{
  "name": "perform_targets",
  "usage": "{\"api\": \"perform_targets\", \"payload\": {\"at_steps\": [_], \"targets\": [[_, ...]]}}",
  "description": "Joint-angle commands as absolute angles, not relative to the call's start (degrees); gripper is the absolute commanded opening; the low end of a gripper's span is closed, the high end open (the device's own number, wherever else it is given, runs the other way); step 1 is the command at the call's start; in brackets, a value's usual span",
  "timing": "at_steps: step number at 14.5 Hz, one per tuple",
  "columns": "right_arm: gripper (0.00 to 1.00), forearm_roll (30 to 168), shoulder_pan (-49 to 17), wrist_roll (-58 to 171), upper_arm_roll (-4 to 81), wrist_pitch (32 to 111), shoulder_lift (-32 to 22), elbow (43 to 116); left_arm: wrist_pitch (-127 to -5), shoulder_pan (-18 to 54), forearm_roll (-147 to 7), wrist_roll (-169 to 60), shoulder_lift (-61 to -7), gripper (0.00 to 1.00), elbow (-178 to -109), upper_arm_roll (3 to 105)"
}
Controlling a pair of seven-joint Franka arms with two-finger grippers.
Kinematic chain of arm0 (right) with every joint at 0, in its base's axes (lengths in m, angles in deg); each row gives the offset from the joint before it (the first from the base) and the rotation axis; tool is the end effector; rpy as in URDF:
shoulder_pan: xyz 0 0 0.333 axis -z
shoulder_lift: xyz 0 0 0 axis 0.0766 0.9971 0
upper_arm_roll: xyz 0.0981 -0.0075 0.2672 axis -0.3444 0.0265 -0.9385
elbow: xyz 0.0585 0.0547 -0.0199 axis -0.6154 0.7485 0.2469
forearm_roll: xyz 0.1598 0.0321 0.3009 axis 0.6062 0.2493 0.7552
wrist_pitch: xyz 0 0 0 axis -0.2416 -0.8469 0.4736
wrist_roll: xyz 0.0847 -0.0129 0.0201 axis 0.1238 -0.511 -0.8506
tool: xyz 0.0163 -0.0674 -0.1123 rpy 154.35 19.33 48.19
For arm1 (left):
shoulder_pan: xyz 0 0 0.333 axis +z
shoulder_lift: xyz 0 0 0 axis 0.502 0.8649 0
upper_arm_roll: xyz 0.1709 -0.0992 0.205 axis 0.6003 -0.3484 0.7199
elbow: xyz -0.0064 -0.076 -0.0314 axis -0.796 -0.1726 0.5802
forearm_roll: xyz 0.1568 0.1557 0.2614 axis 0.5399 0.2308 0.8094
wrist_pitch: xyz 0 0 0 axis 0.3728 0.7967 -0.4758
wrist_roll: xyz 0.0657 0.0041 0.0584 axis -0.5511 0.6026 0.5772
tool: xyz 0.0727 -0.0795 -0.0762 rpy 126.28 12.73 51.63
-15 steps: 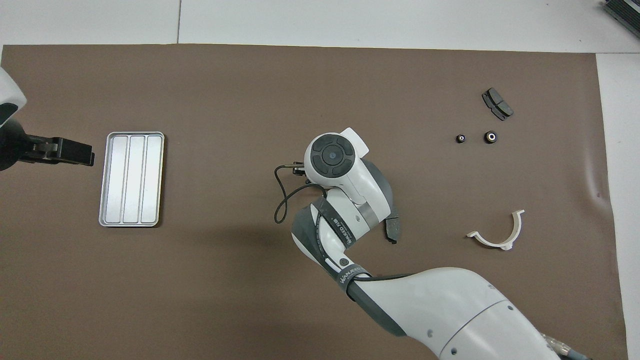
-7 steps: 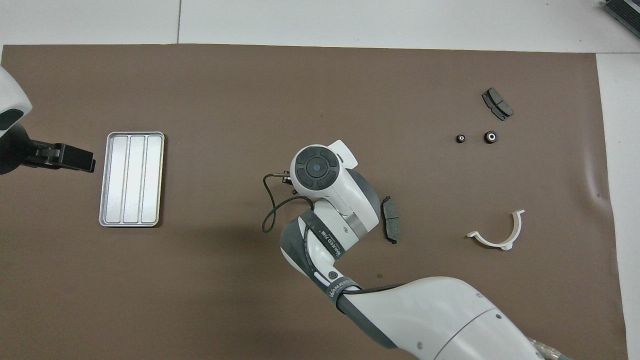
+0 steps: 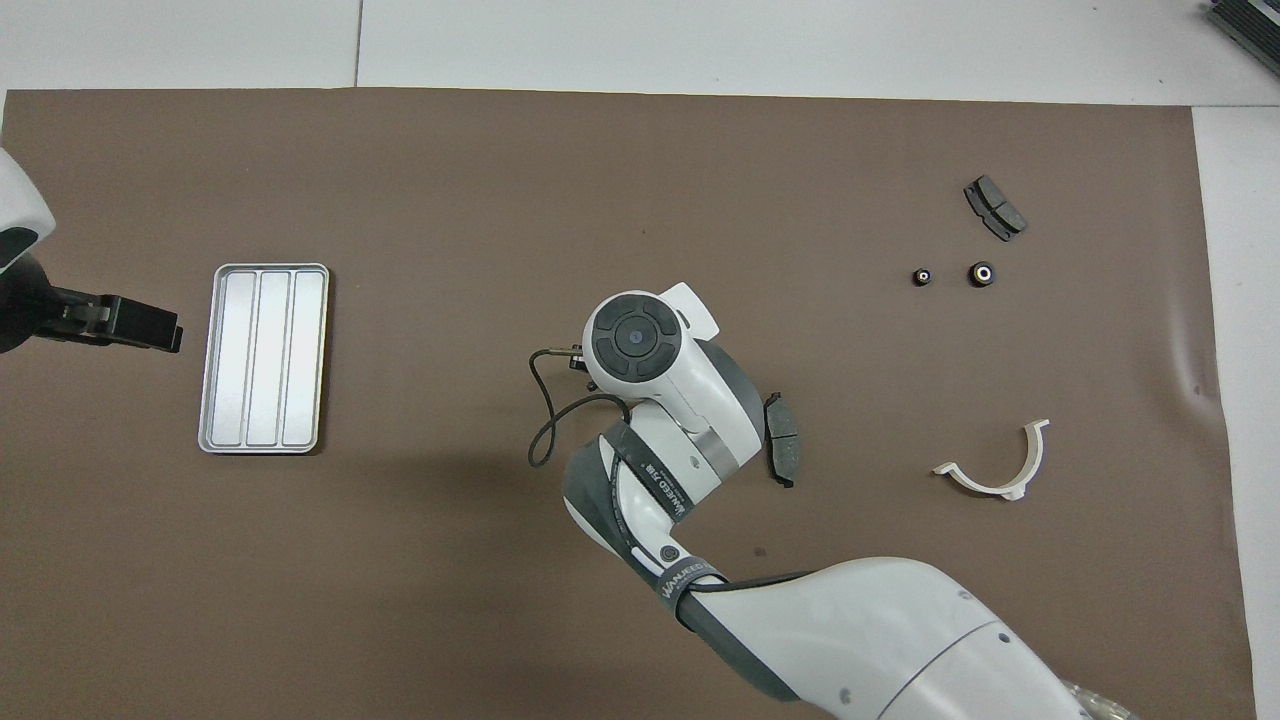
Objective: Place bearing gear from tray to pile
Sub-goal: 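Grasp the third gear with the right gripper while the left gripper withdraws, then carry the third gear with the right gripper beside the other gears and release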
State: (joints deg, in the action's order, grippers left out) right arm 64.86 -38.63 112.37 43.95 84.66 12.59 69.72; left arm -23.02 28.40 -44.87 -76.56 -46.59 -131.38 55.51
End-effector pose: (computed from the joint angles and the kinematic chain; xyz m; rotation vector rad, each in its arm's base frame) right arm 0.5172 0.3692 0.2685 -3.1082 0.2659 -0.1104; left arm 0.4955 -0.0258 0.5465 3.1299 -0.2592 0.0153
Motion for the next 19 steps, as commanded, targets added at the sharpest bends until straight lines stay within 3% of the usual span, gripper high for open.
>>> {"api": "perform_targets", "payload": {"at_steps": [1, 4, 6, 13, 19], "targets": [[0.37, 65.0, -37.4, 112.9, 43.2, 86.9, 12.1, 71.3, -23.5, 29.2, -45.0, -77.4, -48.3, 1.00, -133.2, 55.2], [0.13, 65.0, -36.9, 112.8, 43.3, 87.2, 12.1, 71.2, -24.5, 29.3, -45.0, -77.4, -48.3, 1.00, -133.1, 55.2], [0.02, 64.2, -35.6, 112.2, 43.3, 85.8, 12.1, 69.7, -24.1, 29.8, -44.9, -77.3, -48.3, 1.00, -133.1, 55.2], [0.01, 64.8, -22.0, 91.4, 43.3, 73.0, 6.6, 68.3, -24.3, 29.8, -45.0, -77.3, -48.3, 1.00, -133.1, 55.2], [0.05, 64.8, -11.1, 75.1, 43.3, 74.7, 4.3, 71.8, -23.4, 29.4, -45.0, -77.0, -48.3, 1.00, -131.9, 55.1]]}}
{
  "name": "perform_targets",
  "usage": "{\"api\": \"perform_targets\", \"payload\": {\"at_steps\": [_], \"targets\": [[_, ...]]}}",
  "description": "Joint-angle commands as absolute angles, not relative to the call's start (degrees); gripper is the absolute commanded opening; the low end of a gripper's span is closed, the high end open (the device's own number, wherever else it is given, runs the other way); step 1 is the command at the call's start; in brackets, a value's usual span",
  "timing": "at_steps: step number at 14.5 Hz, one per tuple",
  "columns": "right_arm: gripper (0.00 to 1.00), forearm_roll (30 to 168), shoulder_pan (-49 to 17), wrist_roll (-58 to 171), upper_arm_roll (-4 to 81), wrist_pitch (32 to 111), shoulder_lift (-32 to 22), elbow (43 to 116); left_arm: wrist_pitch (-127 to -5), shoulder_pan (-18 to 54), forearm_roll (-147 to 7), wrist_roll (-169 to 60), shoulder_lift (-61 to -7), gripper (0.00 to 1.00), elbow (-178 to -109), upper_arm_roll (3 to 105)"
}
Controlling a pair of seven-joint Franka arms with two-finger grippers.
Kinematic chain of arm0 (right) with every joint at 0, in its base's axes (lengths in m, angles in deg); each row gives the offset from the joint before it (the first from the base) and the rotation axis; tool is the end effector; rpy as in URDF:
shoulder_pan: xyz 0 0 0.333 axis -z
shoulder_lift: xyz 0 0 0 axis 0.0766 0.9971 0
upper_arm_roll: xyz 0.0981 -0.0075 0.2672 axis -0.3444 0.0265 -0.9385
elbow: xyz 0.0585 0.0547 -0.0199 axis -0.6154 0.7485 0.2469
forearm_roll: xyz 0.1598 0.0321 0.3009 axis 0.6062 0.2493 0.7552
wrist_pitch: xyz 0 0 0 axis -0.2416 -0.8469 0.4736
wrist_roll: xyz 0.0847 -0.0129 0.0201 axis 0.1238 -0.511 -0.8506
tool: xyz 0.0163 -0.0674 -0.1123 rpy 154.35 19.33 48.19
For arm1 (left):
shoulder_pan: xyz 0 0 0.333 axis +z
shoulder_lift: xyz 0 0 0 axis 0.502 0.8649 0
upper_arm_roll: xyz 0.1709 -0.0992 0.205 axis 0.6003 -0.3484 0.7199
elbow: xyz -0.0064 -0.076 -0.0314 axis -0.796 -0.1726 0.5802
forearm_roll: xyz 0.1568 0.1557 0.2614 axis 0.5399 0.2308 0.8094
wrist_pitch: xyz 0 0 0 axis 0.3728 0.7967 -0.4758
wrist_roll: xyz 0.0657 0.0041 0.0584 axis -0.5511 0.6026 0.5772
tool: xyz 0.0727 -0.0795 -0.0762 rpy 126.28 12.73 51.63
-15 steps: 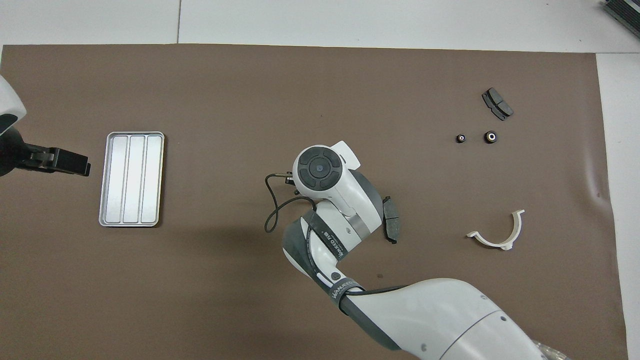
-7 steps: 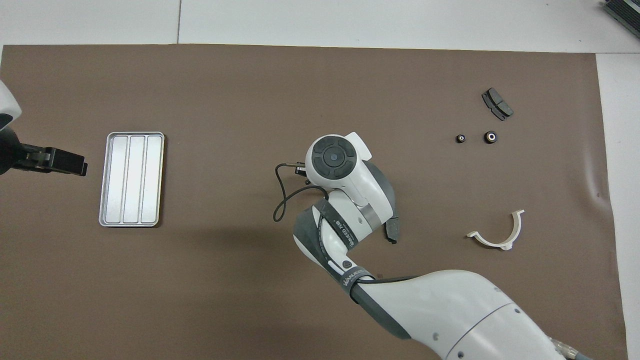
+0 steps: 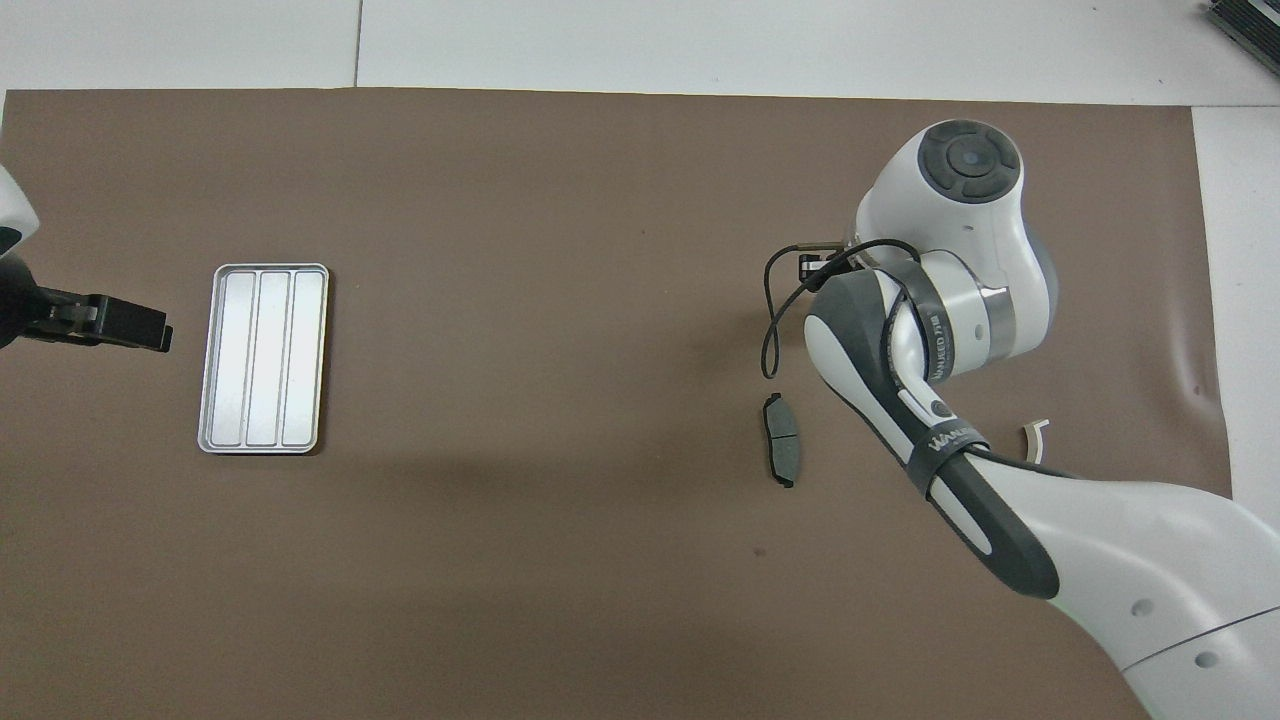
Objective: Place bearing gear from tray to pile
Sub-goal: 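Carry the third gear with the right gripper beside the other gears and release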
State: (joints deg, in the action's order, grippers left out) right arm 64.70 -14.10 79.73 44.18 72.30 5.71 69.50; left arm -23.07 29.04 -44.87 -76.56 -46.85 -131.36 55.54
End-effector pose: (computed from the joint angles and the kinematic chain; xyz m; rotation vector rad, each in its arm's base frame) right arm 0.6022 0.1126 0.3256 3.0913 -0.0582 -0.0231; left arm 0.4949 -0.0200 0.5490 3.1316 -0.2409 0.0244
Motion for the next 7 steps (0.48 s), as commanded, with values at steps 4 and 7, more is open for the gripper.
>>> {"api": "perform_targets", "payload": {"at_steps": [4, 7], "targets": [[0.05, 64.1, -7.2, 69.8, 43.4, 78.3, 4.9, 71.6, -18.0, 29.3, -45.0, -77.2, -47.5, 1.00, -127.6, 54.9], [0.05, 64.1, -4.8, 68.6, 43.4, 80.6, 5.3, 71.7, -22.8, 29.6, -45.1, -77.3, -47.9, 1.00, -129.5, 54.8]]}}
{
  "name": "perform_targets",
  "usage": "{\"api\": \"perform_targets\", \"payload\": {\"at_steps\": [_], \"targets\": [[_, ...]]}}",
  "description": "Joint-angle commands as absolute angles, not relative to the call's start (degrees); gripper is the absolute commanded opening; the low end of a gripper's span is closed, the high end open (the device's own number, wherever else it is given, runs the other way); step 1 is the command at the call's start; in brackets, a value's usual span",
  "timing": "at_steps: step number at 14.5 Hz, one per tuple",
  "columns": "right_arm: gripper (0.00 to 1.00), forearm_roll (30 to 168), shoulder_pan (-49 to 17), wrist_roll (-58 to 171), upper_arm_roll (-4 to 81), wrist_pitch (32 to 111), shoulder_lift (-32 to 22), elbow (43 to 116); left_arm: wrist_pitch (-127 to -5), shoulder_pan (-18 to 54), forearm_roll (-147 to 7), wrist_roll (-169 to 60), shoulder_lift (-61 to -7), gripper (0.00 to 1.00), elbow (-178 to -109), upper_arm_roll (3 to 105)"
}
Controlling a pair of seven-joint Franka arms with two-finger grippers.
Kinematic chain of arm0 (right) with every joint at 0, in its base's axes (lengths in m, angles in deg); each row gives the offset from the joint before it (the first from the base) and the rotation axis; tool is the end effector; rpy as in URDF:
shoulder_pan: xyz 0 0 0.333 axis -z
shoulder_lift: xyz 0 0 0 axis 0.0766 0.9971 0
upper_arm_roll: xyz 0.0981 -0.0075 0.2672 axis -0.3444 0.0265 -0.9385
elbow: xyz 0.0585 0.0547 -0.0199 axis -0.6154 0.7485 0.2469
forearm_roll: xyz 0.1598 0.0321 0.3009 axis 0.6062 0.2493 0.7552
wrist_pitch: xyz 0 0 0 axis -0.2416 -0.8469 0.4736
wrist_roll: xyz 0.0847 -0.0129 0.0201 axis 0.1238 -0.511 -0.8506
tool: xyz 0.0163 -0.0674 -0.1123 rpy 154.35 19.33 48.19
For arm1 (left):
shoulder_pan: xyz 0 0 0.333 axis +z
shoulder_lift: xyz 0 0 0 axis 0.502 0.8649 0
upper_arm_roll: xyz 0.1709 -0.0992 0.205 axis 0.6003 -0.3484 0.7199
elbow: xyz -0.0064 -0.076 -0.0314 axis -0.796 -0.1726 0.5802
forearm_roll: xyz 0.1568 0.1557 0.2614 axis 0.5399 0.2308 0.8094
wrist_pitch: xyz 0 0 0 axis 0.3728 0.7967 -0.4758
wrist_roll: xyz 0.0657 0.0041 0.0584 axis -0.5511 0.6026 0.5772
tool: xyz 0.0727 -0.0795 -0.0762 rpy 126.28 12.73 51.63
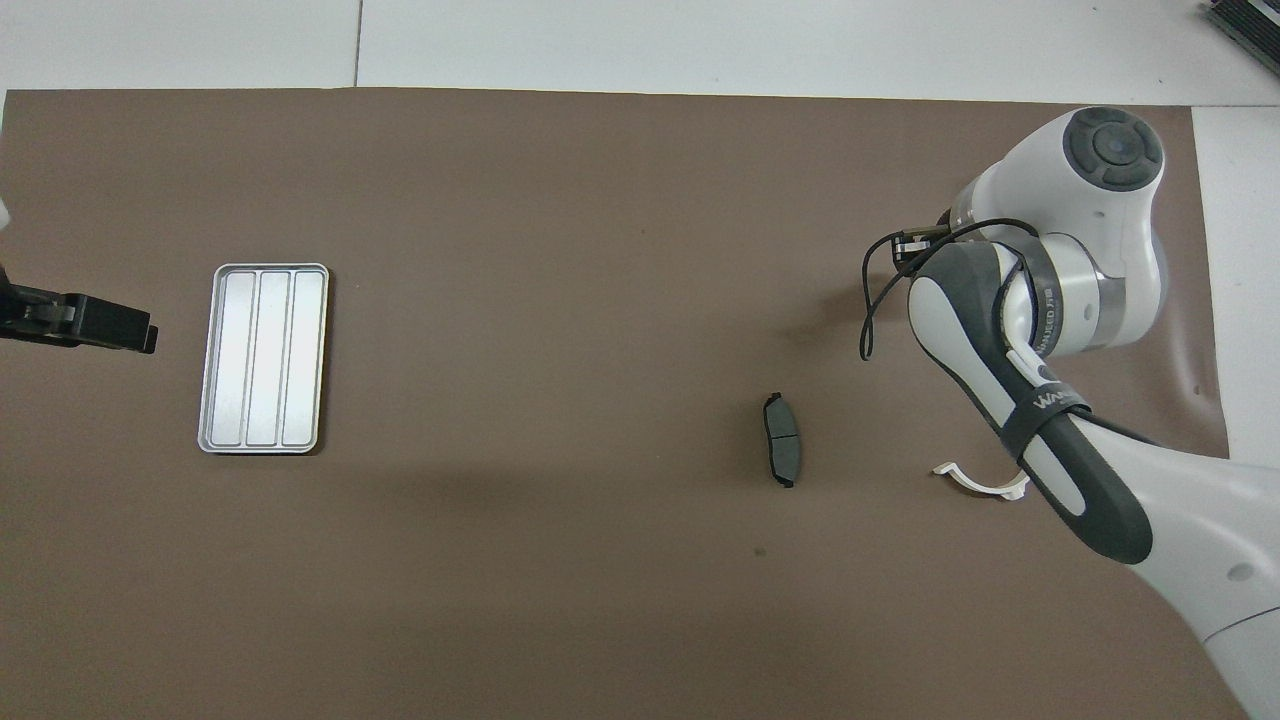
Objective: Place bearing gear from tray to pile
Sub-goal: 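Carry the third gear with the right gripper beside the other gears and release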
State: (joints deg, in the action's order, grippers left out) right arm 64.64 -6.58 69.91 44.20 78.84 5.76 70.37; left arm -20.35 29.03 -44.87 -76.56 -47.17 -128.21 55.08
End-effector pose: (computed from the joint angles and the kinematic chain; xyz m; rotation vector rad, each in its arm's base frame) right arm 0.6230 0.0343 0.3290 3.1010 0.0090 0.1170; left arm 0.4907 -0.0240 0.5708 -3.1307 0.2539 -0.0449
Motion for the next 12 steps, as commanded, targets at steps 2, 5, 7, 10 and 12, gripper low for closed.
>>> {"api": "perform_targets", "payload": {"at_steps": [2, 5, 7, 10, 12], "targets": [[0.05, 64.1, -4.7, 68.5, 43.4, 79.7, 5.2, 71.8, -23.5, 29.2, -45.1, -77.1, -47.8, 1.00, -129.6, 54.8], [0.06, 64.2, -3.4, 68.6, 43.4, 79.2, 4.2, 74.7, -22.2, 29.8, -45.1, -77.1, -48.1, 1.00, -130.0, 55.0], [0.06, 64.2, -3.4, 68.8, 43.4, 79.4, 2.7, 78.7, -22.2, 29.9, -45.1, -77.1, -48.2, 1.00, -130.0, 55.2], [0.10, 64.5, -3.4, 70.5, 43.4, 79.2, 0.8, 83.3, -22.3, 29.7, -45.1, -77.1, -48.2, 1.00, -130.0, 55.1], [0.14, 64.7, -4.0, 72.8, 43.4, 79.1, -0.3, 85.5, -22.3, 29.8, -45.1, -77.1, -48.2, 1.00, -130.0, 55.1]]}}
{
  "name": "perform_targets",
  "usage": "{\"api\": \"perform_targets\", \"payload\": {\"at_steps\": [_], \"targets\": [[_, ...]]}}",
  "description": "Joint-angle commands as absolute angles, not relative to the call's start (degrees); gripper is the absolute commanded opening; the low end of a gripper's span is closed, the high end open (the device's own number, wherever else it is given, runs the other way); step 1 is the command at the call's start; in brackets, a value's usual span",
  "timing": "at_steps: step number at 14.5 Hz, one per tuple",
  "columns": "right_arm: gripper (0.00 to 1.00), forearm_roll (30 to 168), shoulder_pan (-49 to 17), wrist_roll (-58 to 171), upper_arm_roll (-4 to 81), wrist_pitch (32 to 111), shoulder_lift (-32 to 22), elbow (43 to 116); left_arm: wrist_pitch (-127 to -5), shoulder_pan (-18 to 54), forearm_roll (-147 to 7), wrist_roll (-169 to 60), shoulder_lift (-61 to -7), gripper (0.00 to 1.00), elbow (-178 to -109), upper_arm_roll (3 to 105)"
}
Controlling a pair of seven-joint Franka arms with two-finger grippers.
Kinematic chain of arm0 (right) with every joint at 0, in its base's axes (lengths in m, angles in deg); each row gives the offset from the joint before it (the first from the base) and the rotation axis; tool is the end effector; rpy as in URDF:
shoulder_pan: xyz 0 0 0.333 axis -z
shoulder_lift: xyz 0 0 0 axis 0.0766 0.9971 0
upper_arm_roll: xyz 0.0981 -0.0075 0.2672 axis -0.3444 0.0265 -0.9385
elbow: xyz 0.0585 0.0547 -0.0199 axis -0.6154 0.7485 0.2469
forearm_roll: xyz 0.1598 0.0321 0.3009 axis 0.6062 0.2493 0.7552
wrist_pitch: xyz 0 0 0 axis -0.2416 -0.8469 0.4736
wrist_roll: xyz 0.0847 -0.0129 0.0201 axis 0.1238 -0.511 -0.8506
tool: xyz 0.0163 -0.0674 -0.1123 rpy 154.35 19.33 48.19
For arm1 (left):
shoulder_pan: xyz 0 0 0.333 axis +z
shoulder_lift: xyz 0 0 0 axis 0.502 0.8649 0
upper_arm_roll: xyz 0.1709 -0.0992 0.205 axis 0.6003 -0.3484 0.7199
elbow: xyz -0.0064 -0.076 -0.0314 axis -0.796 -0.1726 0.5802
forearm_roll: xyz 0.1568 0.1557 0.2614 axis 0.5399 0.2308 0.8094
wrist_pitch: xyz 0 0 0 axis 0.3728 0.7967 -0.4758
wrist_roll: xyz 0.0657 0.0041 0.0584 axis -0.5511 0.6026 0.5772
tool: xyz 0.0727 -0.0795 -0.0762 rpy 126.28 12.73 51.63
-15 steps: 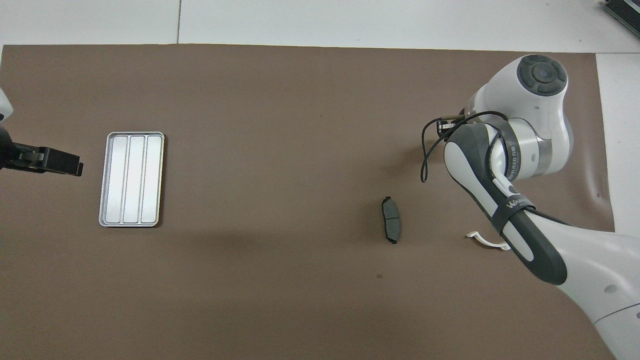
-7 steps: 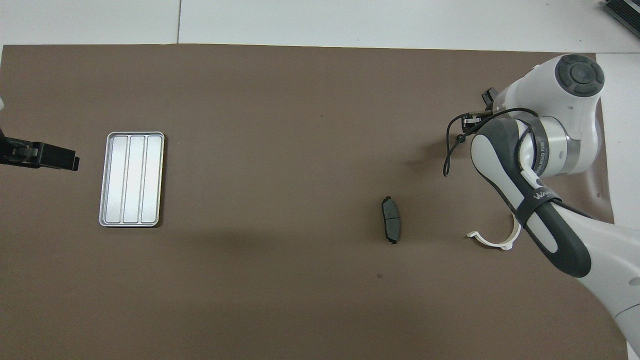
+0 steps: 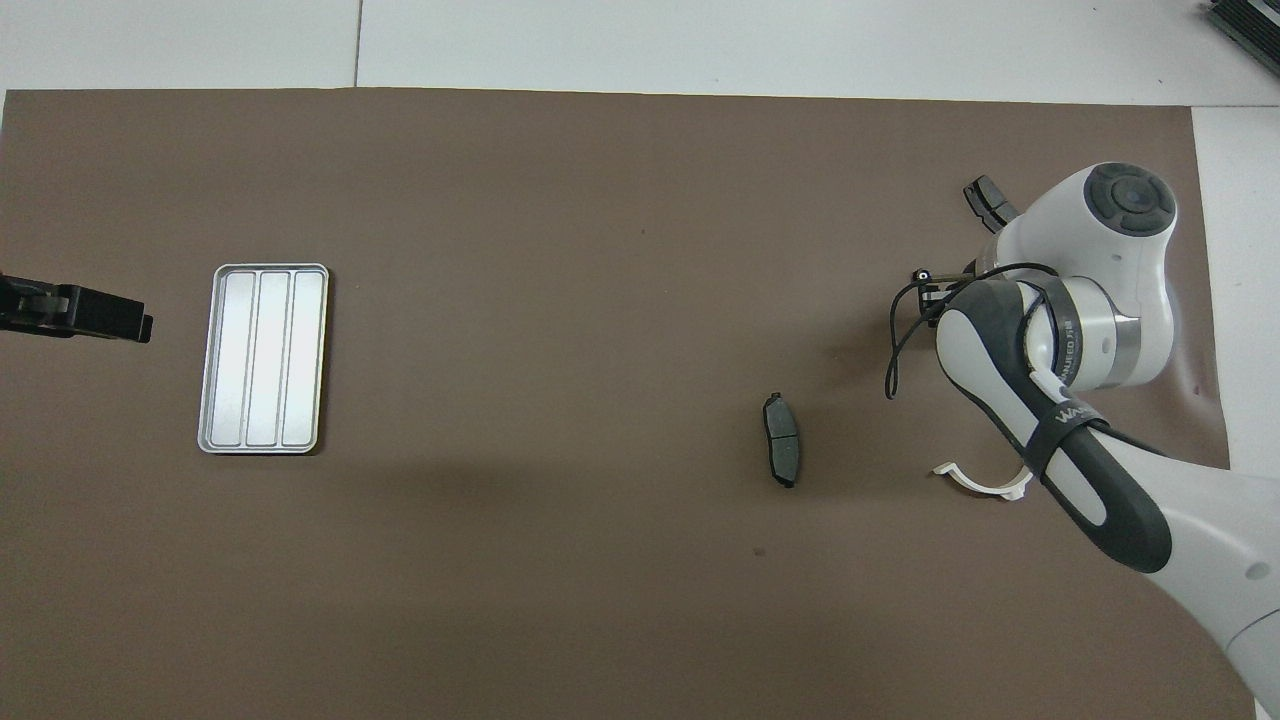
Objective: Place bearing gear from tray to pile
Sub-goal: 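Carry the third gear with the right gripper beside the other gears and release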
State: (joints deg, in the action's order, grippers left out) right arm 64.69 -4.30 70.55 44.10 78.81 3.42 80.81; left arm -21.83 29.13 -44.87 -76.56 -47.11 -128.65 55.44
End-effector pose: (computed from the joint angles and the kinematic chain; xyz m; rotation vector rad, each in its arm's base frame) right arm 0.5789 0.0103 0.2793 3.0942 -0.0605 -0.1035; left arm 0.4941 -0.0201 0.5694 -3.1308 0.2413 -0.0717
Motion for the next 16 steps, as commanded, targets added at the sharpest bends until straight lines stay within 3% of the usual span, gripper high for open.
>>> {"api": "perform_targets", "payload": {"at_steps": [1, 2, 3, 6, 12, 16], "targets": [[0.30, 64.7, -4.2, 73.4, 43.4, 79.1, -0.8, 85.8, -22.3, 29.9, -45.1, -77.1, -48.2, 1.00, -130.0, 55.2], [0.46, 64.7, -4.3, 73.9, 43.3, 78.8, -1.2, 85.8, -22.3, 29.9, -45.1, -77.1, -48.2, 1.00, -130.0, 55.2], [0.70, 64.8, -4.5, 74.2, 43.3, 78.3, -2.0, 85.7, -22.3, 29.9, -45.1, -77.1, -48.2, 1.00, -130.0, 55.2], [1.00, 65.0, -5.5, 74.8, 42.9, 76.3, -4.5, 84.0, -22.3, 29.7, -45.1, -77.1, -48.2, 1.00, -129.9, 55.1], [1.00, 65.0, -5.6, 74.5, 41.3, 62.2, -6.7, 68.5, -22.3, 29.8, -45.1, -77.1, -48.2, 1.00, -130.0, 55.1], [1.00, 65.1, -5.6, 74.3, 40.2, 60.5, -11.7, 67.1, -22.3, 29.8, -45.1, -77.1, -48.2, 1.00, -130.0, 55.2]]}}
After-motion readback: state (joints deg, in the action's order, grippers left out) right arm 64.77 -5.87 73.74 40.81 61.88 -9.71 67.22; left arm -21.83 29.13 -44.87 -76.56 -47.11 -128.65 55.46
